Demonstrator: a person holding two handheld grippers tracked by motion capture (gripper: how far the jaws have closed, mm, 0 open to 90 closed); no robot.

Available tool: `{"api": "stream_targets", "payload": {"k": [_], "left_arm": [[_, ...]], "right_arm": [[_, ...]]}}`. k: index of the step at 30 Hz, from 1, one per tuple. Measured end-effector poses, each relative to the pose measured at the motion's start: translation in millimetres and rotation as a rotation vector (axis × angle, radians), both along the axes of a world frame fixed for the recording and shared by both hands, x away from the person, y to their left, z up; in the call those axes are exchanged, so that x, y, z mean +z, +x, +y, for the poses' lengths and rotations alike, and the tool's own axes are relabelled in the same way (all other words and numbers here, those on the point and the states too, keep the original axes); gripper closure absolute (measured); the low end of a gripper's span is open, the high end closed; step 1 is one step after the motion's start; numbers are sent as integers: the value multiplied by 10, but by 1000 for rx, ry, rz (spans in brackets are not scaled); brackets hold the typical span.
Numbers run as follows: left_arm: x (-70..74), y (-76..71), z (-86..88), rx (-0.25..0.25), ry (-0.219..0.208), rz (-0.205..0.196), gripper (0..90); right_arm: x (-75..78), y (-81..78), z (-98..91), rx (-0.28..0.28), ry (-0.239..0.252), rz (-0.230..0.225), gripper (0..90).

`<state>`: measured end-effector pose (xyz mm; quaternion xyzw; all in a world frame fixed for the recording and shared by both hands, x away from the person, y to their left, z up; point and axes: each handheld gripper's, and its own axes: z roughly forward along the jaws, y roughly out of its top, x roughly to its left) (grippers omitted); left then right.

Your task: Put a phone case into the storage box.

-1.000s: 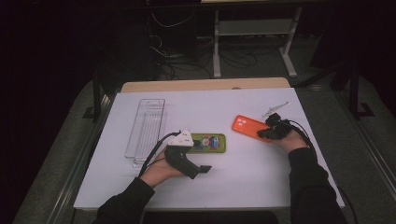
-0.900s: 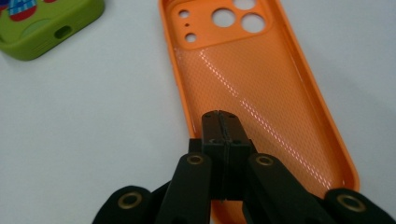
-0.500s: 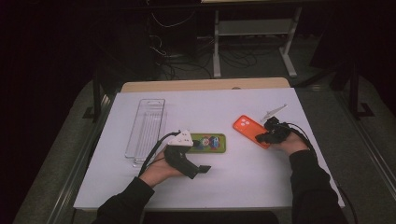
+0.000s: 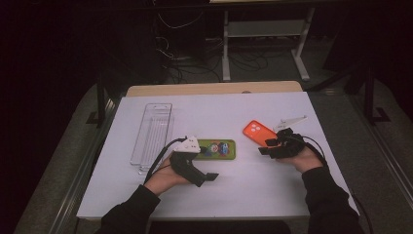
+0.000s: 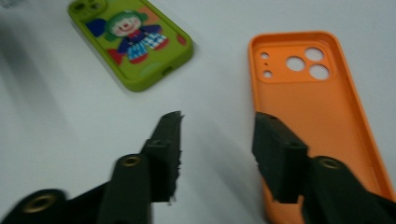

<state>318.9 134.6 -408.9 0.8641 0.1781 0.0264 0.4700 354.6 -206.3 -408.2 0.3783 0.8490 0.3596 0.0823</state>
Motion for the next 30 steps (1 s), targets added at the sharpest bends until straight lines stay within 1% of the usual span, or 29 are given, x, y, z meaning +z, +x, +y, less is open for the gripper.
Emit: {"api": "stream_targets", "payload": {"k": [1,3,4,5,6,7,8,10,11,12,13,15,16,18,19,20,22,24,26,30], "left_arm": [[1,1,0,-2,-3,-2,0],[1,3,-1,-2,-2,-4,0],[0,4,1,-1,2,-3,0],[-1,4,3,1,2,-1,0],[-1,5,6,4,2,1,0],[0,5,9,5,0,-1,0],[1,8,15,2,2,-3,0],[-2,5,20,8,-1,1,0],[-3,5,21,8,-2,1,0],[-4,5,21,7,1,0,0],[-3,3,22,6,3,-1,0],[-1,2,25,5,3,-2,0],[0,0,25,6,1,-1,0],[-1,-5,27,6,-4,-1,0],[-1,-5,33,5,-3,-1,0],[-3,-1,39,2,0,-3,0],[-6,1,43,6,0,-3,0],[-10,-2,42,9,-2,-2,0],[-14,-4,41,10,-2,0,0],[-15,-3,44,9,-1,-3,0]], "right_arm": [[3,-39,8,0,12,-12,413],[7,-117,24,-9,24,-38,337],[9,-157,40,-8,28,-41,259],[11,-195,54,-11,30,-55,204],[9,-225,67,-21,38,-54,138],[-3,-240,68,-20,41,-61,108],[-15,-279,77,-34,48,-63,89],[-53,-335,91,-35,52,-78,12],[-66,-357,101,-33,54,-78,0],[-88,-382,113,-27,54,-89,0],[-99,-418,134,-28,60,-87,0],[-111,-476,178,-16,50,-97,0],[-116,-501,194,-13,56,-104,0],[-123,-555,225,-4,67,-102,0],[-129,-579,235,0,60,-103,0],[-141,-594,241,2,57,-101,0],[-166,-626,257,0,66,-74,0],[-196,-644,271,15,56,-68,0],[-211,-652,283,20,49,-55,0],[-215,-656,294,34,40,-62,0]]}}
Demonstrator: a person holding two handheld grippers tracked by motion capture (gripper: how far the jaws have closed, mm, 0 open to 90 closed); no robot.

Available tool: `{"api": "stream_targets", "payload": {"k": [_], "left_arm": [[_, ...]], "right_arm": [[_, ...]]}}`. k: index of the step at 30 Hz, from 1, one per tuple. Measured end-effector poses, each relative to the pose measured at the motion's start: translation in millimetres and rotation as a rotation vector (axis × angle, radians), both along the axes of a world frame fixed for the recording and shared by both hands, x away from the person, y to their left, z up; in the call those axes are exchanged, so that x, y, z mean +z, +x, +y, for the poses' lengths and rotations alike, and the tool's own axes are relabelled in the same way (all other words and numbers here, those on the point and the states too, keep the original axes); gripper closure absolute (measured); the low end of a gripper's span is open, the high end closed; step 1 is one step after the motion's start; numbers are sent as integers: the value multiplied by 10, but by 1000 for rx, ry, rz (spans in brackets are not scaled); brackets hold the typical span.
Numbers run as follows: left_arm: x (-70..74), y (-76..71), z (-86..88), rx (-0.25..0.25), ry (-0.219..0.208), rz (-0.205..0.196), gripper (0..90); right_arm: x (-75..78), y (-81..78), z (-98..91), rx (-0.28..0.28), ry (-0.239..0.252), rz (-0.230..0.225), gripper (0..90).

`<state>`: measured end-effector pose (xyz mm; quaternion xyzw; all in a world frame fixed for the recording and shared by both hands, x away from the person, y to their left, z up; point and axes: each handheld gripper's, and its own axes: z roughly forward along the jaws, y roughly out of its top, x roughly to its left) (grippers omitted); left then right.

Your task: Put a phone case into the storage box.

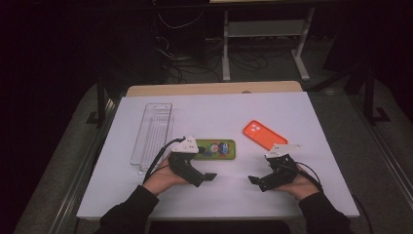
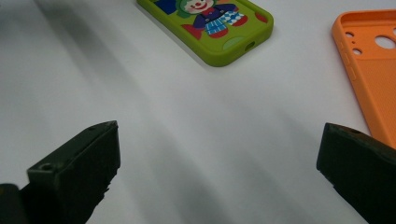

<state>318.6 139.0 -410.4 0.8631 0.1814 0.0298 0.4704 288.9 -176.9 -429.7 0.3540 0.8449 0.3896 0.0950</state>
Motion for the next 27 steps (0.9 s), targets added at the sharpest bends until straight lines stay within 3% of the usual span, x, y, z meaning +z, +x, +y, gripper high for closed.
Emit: {"api": "stream_targets", "payload": {"k": [4,11,23,27], "left_arm": [[-1,4,19,-1,3,3,0],[-10,-10,-2,-12,6,2,0],[-11,1,12,-5,2,14,0],[-9,24,20,-12,2,-3,0]], "right_arm": [[21,2,2,13,-5,-12,0],[100,61,-12,-4,1,7,0],[325,347,-48,3,-27,19,0],[414,479,-91,-13,-20,23,0]]}}
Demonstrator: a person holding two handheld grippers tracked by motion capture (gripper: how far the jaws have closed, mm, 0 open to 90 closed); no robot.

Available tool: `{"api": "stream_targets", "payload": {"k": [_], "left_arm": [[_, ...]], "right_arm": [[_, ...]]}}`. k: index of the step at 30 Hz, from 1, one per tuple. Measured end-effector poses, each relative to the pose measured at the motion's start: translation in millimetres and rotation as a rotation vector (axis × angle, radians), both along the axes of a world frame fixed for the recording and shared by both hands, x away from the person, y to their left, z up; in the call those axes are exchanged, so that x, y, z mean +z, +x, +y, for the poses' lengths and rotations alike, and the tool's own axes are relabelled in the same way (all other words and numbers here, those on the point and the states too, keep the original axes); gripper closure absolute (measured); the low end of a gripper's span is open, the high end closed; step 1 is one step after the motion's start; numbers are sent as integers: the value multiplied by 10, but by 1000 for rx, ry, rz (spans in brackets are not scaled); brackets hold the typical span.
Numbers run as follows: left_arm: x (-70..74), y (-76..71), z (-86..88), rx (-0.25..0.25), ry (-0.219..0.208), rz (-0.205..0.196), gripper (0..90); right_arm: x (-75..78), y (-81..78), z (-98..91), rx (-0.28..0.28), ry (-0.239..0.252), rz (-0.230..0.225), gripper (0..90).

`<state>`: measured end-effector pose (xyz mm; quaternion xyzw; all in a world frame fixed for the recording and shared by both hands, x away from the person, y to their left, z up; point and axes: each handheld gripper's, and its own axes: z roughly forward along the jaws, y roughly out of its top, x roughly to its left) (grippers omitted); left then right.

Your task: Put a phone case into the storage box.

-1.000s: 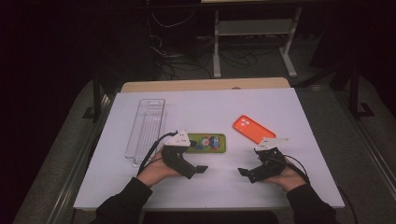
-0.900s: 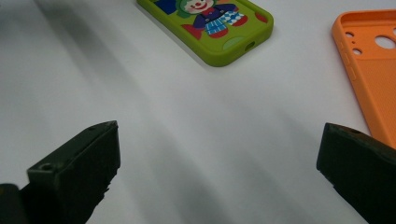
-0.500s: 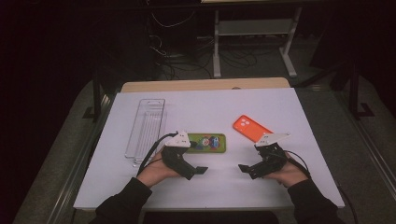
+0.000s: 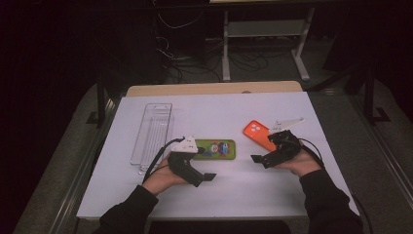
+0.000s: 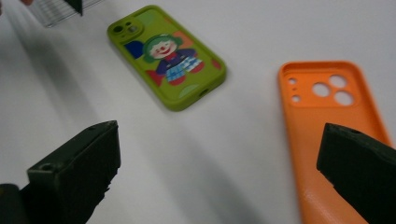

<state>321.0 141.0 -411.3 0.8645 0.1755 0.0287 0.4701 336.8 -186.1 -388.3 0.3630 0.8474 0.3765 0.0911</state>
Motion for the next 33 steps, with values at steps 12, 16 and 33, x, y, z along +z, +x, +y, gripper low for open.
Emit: {"api": "stream_targets", "payload": {"k": [12,16,33], "left_arm": [[5,12,17,11,-5,15,0],[1,14,19,16,-9,22,0],[-10,23,13,16,-5,25,0]], "right_arm": [[176,348,-98,-17,-17,-29,0],[202,460,-149,-25,-10,-31,0],[384,819,-350,-60,12,-41,0]]}}
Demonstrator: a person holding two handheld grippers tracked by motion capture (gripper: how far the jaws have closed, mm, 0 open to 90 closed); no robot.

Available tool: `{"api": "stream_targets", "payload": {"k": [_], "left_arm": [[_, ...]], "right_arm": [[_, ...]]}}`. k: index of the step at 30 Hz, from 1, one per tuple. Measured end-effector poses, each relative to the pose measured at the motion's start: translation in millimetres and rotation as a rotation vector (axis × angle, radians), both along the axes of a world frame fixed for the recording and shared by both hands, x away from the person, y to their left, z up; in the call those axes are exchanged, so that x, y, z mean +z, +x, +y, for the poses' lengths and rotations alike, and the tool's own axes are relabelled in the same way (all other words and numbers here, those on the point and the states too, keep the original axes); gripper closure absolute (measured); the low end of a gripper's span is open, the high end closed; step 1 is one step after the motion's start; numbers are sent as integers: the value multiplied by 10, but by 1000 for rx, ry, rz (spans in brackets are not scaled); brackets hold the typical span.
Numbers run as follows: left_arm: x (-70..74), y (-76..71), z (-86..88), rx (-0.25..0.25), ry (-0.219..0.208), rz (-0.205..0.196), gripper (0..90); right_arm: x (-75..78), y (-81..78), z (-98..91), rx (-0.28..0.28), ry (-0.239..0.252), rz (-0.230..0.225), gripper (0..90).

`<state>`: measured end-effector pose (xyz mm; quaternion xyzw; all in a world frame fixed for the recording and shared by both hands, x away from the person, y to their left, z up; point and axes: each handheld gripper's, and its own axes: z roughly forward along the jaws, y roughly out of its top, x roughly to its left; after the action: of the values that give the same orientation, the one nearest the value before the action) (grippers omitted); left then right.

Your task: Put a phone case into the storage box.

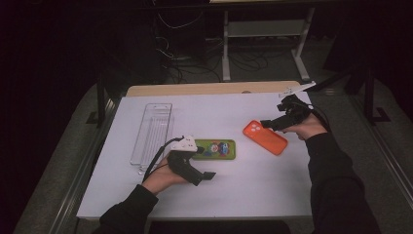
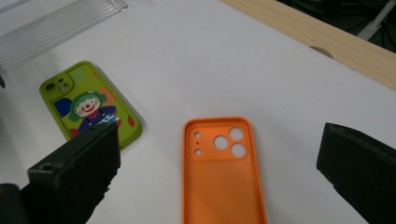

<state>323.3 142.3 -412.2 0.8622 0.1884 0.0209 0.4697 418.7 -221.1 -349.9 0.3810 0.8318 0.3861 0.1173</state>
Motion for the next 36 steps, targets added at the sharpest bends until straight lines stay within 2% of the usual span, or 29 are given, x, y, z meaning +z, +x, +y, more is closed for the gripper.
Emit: {"api": "stream_targets", "payload": {"k": [4,6,19,23,30,36], "left_arm": [[0,4,3,3,-5,4,0],[0,1,3,1,-5,3,0],[-6,-12,-10,4,-6,11,0],[-5,-13,-7,1,-3,8,0],[-8,-9,3,0,0,12,0],[-9,-11,2,0,-1,12,0]], "right_arm": [[-17,58,-46,-10,17,20,0],[-40,77,-58,-15,10,27,0],[-264,172,-66,-11,-102,116,0],[-328,186,-45,2,-137,133,0],[-495,201,-15,30,-202,192,0],[-620,196,-27,36,-228,218,0]]}}
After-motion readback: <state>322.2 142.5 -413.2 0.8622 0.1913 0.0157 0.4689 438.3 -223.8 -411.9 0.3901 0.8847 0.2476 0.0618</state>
